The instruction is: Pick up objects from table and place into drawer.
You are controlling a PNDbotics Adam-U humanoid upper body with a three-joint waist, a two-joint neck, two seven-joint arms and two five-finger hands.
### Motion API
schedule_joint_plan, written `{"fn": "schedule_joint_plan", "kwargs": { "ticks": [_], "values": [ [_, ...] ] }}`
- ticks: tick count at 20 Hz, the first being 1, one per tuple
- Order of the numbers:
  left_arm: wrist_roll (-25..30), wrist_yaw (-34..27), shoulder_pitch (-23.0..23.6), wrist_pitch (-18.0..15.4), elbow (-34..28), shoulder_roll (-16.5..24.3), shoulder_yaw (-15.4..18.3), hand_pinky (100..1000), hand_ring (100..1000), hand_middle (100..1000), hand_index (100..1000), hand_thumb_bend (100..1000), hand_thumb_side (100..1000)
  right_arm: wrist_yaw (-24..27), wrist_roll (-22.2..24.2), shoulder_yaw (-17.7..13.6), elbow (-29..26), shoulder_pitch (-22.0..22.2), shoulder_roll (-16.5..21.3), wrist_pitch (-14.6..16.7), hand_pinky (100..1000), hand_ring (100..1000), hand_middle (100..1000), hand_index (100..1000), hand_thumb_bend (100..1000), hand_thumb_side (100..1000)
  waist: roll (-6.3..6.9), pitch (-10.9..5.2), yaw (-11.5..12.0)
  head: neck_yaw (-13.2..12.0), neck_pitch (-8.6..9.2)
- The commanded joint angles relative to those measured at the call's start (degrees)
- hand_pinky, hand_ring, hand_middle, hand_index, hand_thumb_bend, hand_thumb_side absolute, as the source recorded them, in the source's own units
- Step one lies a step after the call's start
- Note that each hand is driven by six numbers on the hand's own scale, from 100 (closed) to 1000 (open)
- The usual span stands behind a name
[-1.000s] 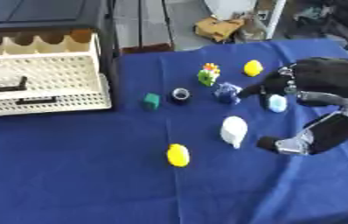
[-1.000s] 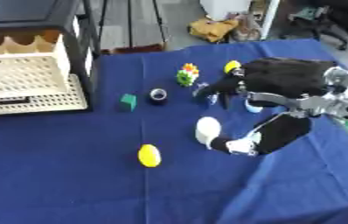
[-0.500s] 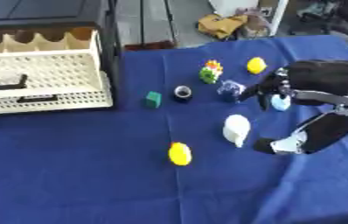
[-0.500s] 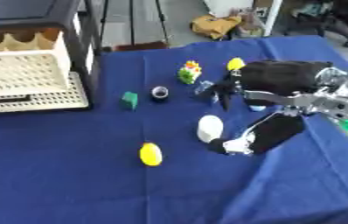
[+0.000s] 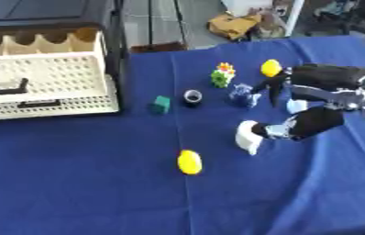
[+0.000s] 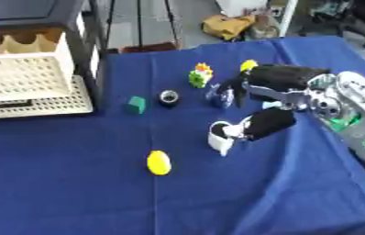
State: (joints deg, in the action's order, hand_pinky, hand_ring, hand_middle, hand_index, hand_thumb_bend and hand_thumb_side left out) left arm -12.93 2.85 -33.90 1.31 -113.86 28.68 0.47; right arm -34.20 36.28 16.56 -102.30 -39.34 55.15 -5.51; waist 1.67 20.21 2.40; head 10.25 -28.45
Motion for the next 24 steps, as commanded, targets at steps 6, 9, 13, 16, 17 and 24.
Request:
{"fn": "schedule_joint_plan", "kwargs": {
  "ticks": [6, 9, 13, 16, 17, 24],
  "values": [
    [0.3, 0.4, -1.0, 0.2, -0.7, 0.6, 0.0, 673, 801, 721, 928, 100, 1000, -1.9, -0.5, 0.3, 3.3, -1.9, -0.2, -2.0, 589, 763, 570, 912, 455, 851, -0.24, -1.02, 0.0, 0.1, 0.46],
    [0.3, 0.4, -1.1, 0.3, -0.7, 0.6, -0.1, 672, 801, 721, 928, 100, 1000, -1.1, -0.2, 0.6, 3.0, -1.8, -0.4, -2.9, 587, 762, 566, 900, 453, 854, -0.41, -1.06, -0.1, 0.1, 0.4],
    [0.4, 0.3, -1.4, 0.4, -0.7, 0.5, -0.2, 670, 801, 721, 928, 100, 1000, -1.2, 0.1, 1.0, 2.5, -1.5, -0.5, -4.0, 586, 769, 560, 894, 465, 854, -0.56, -1.11, -0.1, 0.0, 0.42],
    [0.6, 0.2, -1.7, 0.5, -0.7, 0.4, -0.2, 669, 800, 720, 928, 100, 1000, -2.5, 0.0, 1.2, 2.4, -1.1, -0.7, -4.3, 581, 770, 565, 891, 489, 845, -0.73, -1.16, -0.1, -0.1, 0.41],
    [0.6, 0.2, -1.7, 0.5, -0.7, 0.4, -0.2, 669, 800, 720, 928, 100, 1000, -3.1, 0.0, 1.2, 2.5, -0.9, -0.7, -4.3, 581, 771, 565, 891, 493, 841, -0.78, -1.18, -0.1, -0.2, 0.4],
    [0.9, -0.1, -2.0, 0.5, -0.7, 0.1, -0.3, 668, 801, 726, 927, 100, 1000, -6.5, 0.5, 2.2, 4.2, 0.3, -2.0, -3.2, 581, 778, 593, 900, 512, 812, -0.85, -0.98, -0.1, 0.1, 0.43]
  ]
}}
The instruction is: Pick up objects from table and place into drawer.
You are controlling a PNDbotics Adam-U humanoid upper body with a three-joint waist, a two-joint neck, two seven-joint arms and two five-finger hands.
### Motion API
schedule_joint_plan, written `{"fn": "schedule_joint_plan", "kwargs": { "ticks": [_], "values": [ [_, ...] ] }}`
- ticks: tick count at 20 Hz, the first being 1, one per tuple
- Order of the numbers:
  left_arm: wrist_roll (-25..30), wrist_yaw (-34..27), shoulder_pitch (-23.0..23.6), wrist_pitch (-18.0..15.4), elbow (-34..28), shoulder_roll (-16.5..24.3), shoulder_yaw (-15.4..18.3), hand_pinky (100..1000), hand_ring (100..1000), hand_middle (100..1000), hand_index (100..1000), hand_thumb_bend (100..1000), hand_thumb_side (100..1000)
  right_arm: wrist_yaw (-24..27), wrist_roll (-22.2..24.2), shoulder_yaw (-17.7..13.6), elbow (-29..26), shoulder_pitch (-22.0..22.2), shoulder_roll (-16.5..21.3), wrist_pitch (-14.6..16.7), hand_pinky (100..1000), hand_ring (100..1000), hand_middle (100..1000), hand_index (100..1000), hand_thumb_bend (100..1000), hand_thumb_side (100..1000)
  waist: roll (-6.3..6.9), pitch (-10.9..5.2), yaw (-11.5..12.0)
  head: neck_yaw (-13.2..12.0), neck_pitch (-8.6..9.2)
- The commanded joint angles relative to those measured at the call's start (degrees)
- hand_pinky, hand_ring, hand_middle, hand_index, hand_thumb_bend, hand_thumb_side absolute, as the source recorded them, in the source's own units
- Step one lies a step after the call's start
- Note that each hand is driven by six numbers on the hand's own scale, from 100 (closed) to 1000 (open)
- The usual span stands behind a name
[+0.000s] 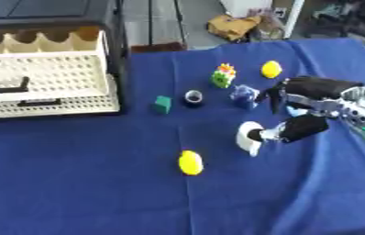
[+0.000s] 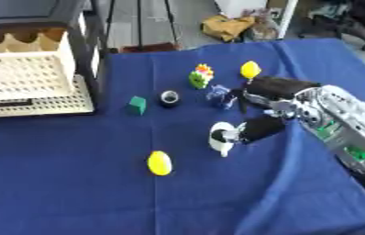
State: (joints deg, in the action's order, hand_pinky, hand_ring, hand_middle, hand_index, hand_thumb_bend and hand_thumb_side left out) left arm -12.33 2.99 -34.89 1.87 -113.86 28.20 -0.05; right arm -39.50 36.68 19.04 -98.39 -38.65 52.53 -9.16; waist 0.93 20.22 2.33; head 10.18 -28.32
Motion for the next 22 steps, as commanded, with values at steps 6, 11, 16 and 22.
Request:
{"fn": "schedule_joint_plan", "kwargs": {
  "ticks": [6, 11, 16, 22],
  "values": [
    [0.5, -0.3, -1.1, 0.0, -0.7, 0.2, 0.1, 667, 801, 734, 928, 100, 1000, -3.4, 0.1, 0.6, 1.6, -0.3, -0.5, 1.5, 575, 776, 585, 875, 505, 802, -0.08, -0.68, 0.0, 0.3, 0.26],
    [0.8, -0.2, -1.0, 0.0, -0.7, -0.1, 0.1, 665, 800, 732, 923, 100, 1000, -6.2, -1.7, 1.0, 3.1, -0.3, -1.4, 1.7, 563, 770, 557, 847, 483, 803, -0.01, -0.42, 0.1, 0.6, 0.31],
    [1.0, -0.1, -1.0, 0.0, -0.7, -0.4, 0.1, 665, 800, 732, 922, 100, 1000, -8.9, -3.9, 1.1, 6.0, -0.7, -2.6, 1.7, 557, 767, 550, 842, 470, 808, 0.21, -0.22, 0.3, 1.0, 0.5],
    [1.1, -0.2, -1.0, -0.1, -0.7, -0.7, 0.1, 664, 800, 731, 922, 100, 1000, -10.5, -5.6, 1.2, 8.5, -1.0, -3.5, 2.0, 553, 763, 543, 839, 465, 789, 0.4, 0.03, 0.5, 1.3, 0.64]
  ]
}}
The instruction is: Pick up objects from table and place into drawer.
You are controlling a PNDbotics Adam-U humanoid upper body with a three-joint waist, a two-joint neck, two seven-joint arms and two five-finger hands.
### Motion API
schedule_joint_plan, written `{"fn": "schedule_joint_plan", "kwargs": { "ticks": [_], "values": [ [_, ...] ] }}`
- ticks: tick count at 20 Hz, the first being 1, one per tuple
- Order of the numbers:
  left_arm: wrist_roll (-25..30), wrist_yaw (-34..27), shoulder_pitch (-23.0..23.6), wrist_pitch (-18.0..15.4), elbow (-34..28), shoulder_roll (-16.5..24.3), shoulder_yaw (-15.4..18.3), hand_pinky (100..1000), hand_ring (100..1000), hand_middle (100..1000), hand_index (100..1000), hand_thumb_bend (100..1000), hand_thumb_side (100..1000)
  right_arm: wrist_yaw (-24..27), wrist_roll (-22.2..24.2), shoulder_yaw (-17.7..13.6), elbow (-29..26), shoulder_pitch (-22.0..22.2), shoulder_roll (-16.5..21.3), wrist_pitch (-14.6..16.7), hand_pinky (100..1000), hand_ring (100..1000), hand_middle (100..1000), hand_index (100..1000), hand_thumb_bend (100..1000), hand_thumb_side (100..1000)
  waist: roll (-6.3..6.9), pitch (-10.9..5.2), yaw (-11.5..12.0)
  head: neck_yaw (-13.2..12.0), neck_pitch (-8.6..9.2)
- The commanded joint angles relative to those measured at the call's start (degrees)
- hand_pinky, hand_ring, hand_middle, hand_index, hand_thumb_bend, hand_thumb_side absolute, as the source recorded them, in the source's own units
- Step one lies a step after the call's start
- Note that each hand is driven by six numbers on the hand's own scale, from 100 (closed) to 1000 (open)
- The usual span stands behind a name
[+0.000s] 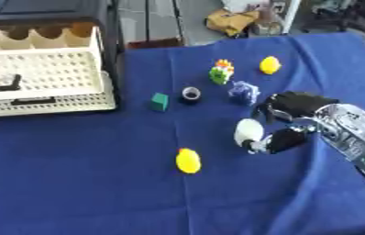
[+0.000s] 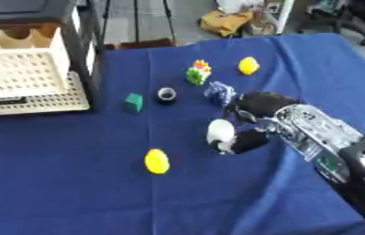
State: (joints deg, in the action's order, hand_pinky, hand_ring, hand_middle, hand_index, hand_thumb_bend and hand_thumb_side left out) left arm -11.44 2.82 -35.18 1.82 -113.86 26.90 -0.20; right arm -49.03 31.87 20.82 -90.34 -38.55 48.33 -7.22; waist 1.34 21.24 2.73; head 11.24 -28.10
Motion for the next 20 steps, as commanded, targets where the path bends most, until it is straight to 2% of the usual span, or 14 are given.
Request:
{"fn": "schedule_joint_plan", "kwargs": {
  "ticks": [1, 12, 16, 20],
  "values": [
    [0.3, 0.0, -0.7, 0.0, -0.7, 0.6, 0.3, 664, 800, 731, 922, 100, 1000, -1.1, -0.9, -0.5, 0.8, -1.1, 0.6, 0.1, 552, 763, 543, 839, 464, 787, 0.04, -0.97, 0.1, 0.3, 0.48],
    [0.5, 0.0, -0.7, 0.0, -0.7, 0.3, 0.4, 661, 801, 729, 922, 100, 1000, -0.8, -1.7, 0.0, 2.6, -1.2, -0.3, 0.4, 536, 749, 511, 826, 469, 748, 0.16, -0.72, 0.4, 0.4, 0.74],
    [0.7, 0.0, -0.7, -0.1, -0.7, 0.2, 0.3, 659, 803, 729, 922, 100, 1000, -1.6, -2.1, 0.3, 3.3, -1.2, -0.7, 0.6, 529, 743, 500, 797, 459, 734, 0.25, -0.59, 0.6, 0.5, 0.83],
    [0.9, 0.0, -0.6, -0.1, -0.7, 0.2, 0.3, 659, 803, 729, 922, 100, 1000, -2.2, -3.0, 0.5, 3.7, -1.2, -0.9, 0.6, 508, 712, 438, 747, 427, 691, 0.22, -0.57, 0.6, 0.6, 0.69]
  ]
}}
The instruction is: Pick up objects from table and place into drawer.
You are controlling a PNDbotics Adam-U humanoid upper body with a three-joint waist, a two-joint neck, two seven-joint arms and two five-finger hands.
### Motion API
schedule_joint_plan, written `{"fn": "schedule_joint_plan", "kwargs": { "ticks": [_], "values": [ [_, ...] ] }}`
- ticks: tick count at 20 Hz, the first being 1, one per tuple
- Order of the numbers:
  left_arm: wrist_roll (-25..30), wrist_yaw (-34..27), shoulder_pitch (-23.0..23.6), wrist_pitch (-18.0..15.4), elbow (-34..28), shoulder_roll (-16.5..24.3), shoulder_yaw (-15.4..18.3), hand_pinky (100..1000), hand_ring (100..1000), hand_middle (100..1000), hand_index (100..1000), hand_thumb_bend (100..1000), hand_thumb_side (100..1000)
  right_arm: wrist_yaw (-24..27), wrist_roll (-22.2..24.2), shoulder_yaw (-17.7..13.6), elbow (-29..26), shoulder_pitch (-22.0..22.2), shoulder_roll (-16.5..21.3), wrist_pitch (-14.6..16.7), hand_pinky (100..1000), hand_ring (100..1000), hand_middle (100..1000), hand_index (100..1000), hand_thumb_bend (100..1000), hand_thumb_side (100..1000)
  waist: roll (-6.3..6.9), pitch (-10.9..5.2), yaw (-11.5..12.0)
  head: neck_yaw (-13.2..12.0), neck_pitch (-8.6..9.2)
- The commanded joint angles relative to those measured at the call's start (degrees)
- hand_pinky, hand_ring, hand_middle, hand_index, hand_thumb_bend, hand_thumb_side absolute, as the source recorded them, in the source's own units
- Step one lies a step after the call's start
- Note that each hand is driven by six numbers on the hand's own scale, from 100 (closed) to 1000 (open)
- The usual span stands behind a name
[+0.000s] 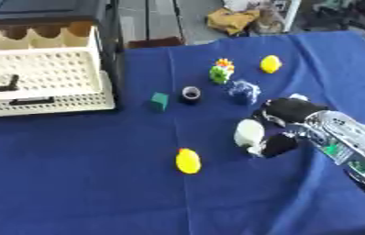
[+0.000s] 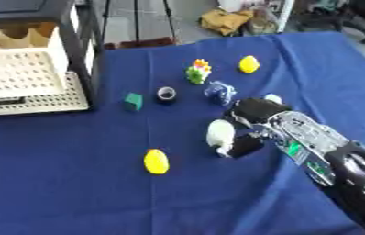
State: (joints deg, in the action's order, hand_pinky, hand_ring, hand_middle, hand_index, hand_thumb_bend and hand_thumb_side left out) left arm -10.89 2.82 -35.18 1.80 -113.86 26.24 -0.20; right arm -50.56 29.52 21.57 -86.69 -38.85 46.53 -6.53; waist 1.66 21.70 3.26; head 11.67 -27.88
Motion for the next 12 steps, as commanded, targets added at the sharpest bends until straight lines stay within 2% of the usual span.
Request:
{"fn": "schedule_joint_plan", "kwargs": {
  "ticks": [1, 12],
  "values": [
    [0.4, 0.0, -0.7, -0.1, -0.7, 0.9, 0.3, 658, 804, 729, 921, 100, 1000, -0.6, -0.9, -0.3, 0.0, -0.9, 0.9, -0.1, 503, 704, 426, 740, 416, 683, -0.12, -1.06, 0.0, 0.2, 0.43],
    [0.9, 0.0, -0.9, 0.0, -0.7, 1.0, 0.1, 657, 804, 728, 917, 100, 1000, 1.2, -2.4, -0.1, -1.5, -0.6, 1.5, -0.4, 458, 618, 360, 677, 317, 666, -0.27, -1.42, -0.2, 0.5, 0.51]
  ]
}}
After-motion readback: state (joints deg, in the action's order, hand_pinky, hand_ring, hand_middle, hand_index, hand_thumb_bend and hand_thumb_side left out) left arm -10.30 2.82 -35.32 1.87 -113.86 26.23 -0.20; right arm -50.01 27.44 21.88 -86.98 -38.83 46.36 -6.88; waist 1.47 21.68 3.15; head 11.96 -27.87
